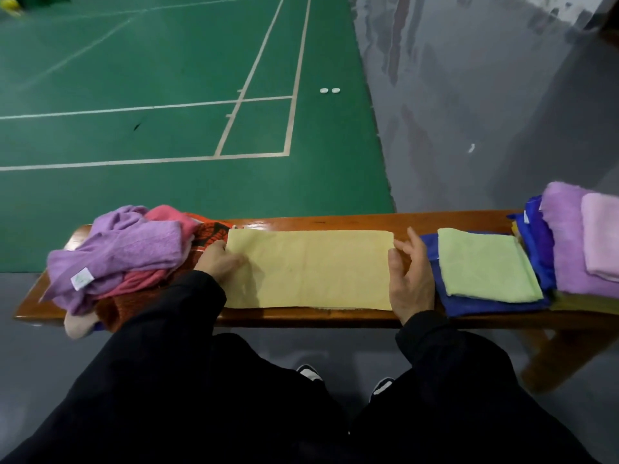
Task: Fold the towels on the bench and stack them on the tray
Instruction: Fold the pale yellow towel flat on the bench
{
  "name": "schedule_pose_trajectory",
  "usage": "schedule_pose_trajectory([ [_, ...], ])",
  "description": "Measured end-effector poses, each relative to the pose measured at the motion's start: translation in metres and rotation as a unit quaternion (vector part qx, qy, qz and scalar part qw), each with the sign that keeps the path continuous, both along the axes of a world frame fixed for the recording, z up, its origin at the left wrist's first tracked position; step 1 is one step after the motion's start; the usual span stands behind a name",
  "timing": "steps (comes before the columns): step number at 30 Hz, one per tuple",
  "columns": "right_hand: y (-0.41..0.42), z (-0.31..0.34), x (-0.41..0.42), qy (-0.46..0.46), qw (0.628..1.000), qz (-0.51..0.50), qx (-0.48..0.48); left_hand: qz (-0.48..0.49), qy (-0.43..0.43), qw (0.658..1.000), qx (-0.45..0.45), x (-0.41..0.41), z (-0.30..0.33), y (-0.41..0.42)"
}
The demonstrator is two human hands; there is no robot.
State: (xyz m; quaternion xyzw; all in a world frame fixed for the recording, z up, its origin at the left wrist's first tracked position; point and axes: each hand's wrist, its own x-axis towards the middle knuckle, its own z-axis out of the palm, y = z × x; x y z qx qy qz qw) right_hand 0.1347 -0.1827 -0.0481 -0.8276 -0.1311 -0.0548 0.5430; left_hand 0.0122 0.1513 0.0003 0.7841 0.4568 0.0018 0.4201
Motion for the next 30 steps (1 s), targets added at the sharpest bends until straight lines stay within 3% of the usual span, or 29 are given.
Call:
schedule_pose_trajectory([
  [4, -0.001, 0.0, 0.0, -0.007, 1.0, 0.008, 0.008, 0.043, -0.005, 0.997, -0.069, -0.002, 0.007, -0.001],
  [8, 0.0, -0.001, 0.003, -0.009, 1.0, 0.015, 0.003, 0.061, -0.063, 0.993, -0.085, -0.01, -0.019, 0.026],
  [10, 0.0, -0.003, 0.003, -0.002, 1.0, 0.012, 0.009, 0.055, -0.104, 0.992, -0.053, -0.014, -0.021, 0.025],
  [13, 0.001, -0.005, 0.003, 0.012, 1.0, 0.005, 0.028, 0.015, -0.181, 0.98, 0.077, -0.013, 0.019, -0.005],
  [17, 0.0, 0.002, 0.001, 0.022, 0.998, 0.006, 0.061, -0.075, -0.237, 0.961, 0.118, 0.015, 0.054, -0.044],
  [22, -0.002, 0.007, -0.001, 0.027, 0.995, -0.012, 0.094, -0.13, -0.23, 0.958, 0.116, 0.067, 0.072, -0.115],
  [30, -0.004, 0.009, -0.002, 0.028, 0.992, -0.025, 0.118, -0.202, -0.184, 0.954, 0.12, 0.118, 0.037, -0.214],
])
